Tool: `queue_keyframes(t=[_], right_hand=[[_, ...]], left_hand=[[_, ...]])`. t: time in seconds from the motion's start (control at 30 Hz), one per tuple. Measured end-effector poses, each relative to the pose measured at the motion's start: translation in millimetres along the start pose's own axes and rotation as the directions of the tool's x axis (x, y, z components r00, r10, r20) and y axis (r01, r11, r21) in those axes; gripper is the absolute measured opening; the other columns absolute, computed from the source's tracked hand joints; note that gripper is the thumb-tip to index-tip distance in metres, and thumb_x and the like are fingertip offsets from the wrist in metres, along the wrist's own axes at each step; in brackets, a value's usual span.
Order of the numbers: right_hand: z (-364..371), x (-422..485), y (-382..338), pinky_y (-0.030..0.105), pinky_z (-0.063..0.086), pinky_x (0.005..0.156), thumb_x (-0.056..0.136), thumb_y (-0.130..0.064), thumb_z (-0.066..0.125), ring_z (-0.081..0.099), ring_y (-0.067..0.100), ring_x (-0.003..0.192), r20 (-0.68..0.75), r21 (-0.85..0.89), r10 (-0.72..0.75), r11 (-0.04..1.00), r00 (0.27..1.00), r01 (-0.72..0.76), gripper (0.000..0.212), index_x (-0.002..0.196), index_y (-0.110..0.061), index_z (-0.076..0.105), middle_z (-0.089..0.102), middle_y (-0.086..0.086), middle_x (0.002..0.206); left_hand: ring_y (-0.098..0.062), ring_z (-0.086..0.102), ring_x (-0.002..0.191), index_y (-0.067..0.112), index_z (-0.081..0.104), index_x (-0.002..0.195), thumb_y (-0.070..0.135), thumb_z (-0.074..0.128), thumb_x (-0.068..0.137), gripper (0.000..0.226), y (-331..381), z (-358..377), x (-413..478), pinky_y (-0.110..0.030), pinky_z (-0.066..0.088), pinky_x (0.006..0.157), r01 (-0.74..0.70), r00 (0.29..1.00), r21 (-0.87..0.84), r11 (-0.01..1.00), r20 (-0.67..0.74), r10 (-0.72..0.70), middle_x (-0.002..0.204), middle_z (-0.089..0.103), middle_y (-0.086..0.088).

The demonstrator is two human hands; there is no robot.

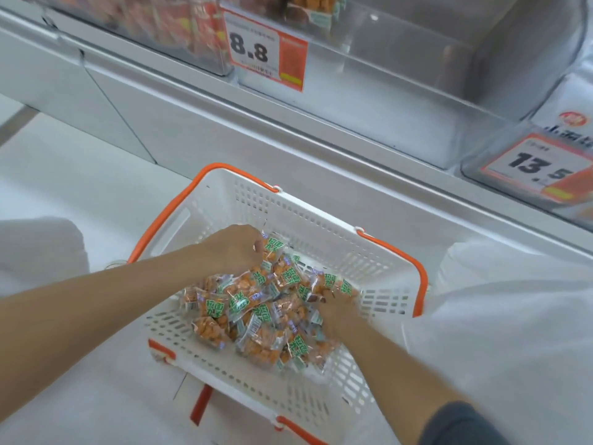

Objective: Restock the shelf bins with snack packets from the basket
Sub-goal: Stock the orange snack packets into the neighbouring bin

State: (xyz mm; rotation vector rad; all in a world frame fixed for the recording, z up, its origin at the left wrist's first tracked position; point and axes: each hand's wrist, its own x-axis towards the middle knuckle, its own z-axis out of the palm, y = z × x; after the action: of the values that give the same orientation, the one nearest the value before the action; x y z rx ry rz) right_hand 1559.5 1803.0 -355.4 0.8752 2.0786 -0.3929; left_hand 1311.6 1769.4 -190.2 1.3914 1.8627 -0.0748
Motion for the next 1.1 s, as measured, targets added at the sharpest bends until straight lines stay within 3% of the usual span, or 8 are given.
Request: queue_keyframes(t=[0.2, 0.4, 0.63, 0.7, 0.8, 0.9, 1.0, 1.1], right_hand=[[-3, -5, -3, 0.049, 0.048, 0.098, 0.084, 0.013, 0.055, 0.04, 0.039, 0.135, -0.077, -0.136, -0.063, 0.989, 0.995, 0.052, 0.063, 0.142, -0.005, 0.041, 0.039, 0.022, 0.145], [-29, -8, -3, 0.043, 0.056, 0.084, 0.088, 0.003, 0.056, 0.065, 0.025, 0.094, -0.211, 0.349, 0.038, 0.936, 0.977, 0.04, 0.034, 0.118, -0.013, 0.062, 0.068, 0.008, 0.107], [-137, -66, -10, 0.037, 0.057, 0.067, 0.086, -0.003, 0.068, 0.058, 0.017, 0.056, -0.22, 0.86, 0.11, 0.491, 0.969, 0.139, 0.023, 0.064, -0.009, 0.068, 0.063, 0.004, 0.059], [-168, -91, -6, 0.031, 0.06, 0.069, 0.087, -0.007, 0.07, 0.064, 0.016, 0.06, -0.184, 0.945, 0.125, 0.297, 0.975, 0.14, 0.015, 0.073, -0.007, 0.068, 0.066, 0.002, 0.06], [-208, -126, 7, 0.025, 0.057, 0.063, 0.09, -0.01, 0.063, 0.066, 0.014, 0.061, -0.098, 0.994, 0.137, -0.038, 0.986, 0.104, 0.009, 0.085, -0.005, 0.069, 0.068, 0.006, 0.067], [-231, -145, 19, 0.021, 0.055, 0.054, 0.097, -0.011, 0.05, 0.065, 0.011, 0.055, -0.027, 0.962, 0.035, -0.272, 0.999, 0.036, 0.02, 0.088, -0.009, 0.067, 0.069, 0.01, 0.076], [-249, -151, 18, 0.021, 0.054, 0.058, 0.101, -0.026, 0.045, 0.059, 0.011, 0.058, -0.113, 0.993, 0.073, -0.013, 0.991, 0.115, 0.027, 0.095, -0.013, 0.067, 0.068, 0.007, 0.08], [-259, -149, 9, 0.034, 0.055, 0.079, 0.1, -0.056, 0.032, 0.055, 0.017, 0.073, -0.333, 0.904, 0.243, 0.356, 0.911, 0.235, 0.053, 0.098, -0.014, 0.065, 0.06, 0.004, 0.084]], left_hand=[[-0.03, 0.065, 0.097, 0.004, 0.066, 0.099, 0.02, 0.046, 0.095, 0.026, 5, 6, -4, -0.043, 0.054, 0.085, -0.014, 0.999, 0.005, 1.0, 0.036, 0.014, 0.102, 0.068, -0.014], [-0.015, 0.059, 0.095, 0.014, 0.067, 0.09, 0.021, 0.053, 0.093, 0.016, 8, 1, -3, -0.034, 0.049, 0.09, -0.034, 0.999, 0.001, 0.999, 0.015, 0.034, 0.104, 0.059, 0.006], [-0.026, 0.057, 0.112, 0.014, 0.054, 0.125, 0.0, 0.051, 0.09, 0.038, 14, -15, -8, -0.034, 0.052, 0.083, -0.068, 0.998, -0.037, 0.997, -0.016, 0.067, 0.137, 0.049, -0.007], [-0.029, 0.06, 0.111, 0.017, 0.038, 0.142, 0.0, 0.061, 0.086, 0.063, 15, -21, -12, -0.042, 0.055, 0.086, -0.096, 0.993, -0.074, 0.993, 0.06, 0.1, 0.145, 0.043, -0.01], [-0.02, 0.048, 0.129, 0.024, 0.021, 0.152, 0.027, 0.08, 0.078, 0.094, 22, -28, -20, -0.032, 0.046, 0.099, -0.25, 0.955, -0.202, 0.947, 0.109, 0.275, 0.151, 0.034, 0.007], [-0.008, 0.052, 0.121, 0.027, 0.031, 0.149, 0.066, 0.066, 0.075, 0.091, 33, -30, -29, -0.032, 0.044, 0.102, -0.4, 0.916, -0.291, 0.869, -0.114, 0.384, 0.142, 0.045, 0.014], [-0.001, 0.06, 0.088, 0.023, 0.06, 0.123, 0.05, 0.045, 0.096, 0.041, 40, -43, -38, -0.018, 0.046, 0.081, -0.466, 0.874, -0.314, 0.827, -0.305, 0.377, 0.106, 0.064, 0.01], [-0.007, 0.065, 0.066, 0.019, 0.061, 0.078, 0.044, 0.035, 0.101, 0.042, 45, -56, -44, -0.012, 0.044, 0.063, -0.437, 0.891, -0.493, 0.752, -0.354, 0.285, 0.075, 0.065, 0.004]])
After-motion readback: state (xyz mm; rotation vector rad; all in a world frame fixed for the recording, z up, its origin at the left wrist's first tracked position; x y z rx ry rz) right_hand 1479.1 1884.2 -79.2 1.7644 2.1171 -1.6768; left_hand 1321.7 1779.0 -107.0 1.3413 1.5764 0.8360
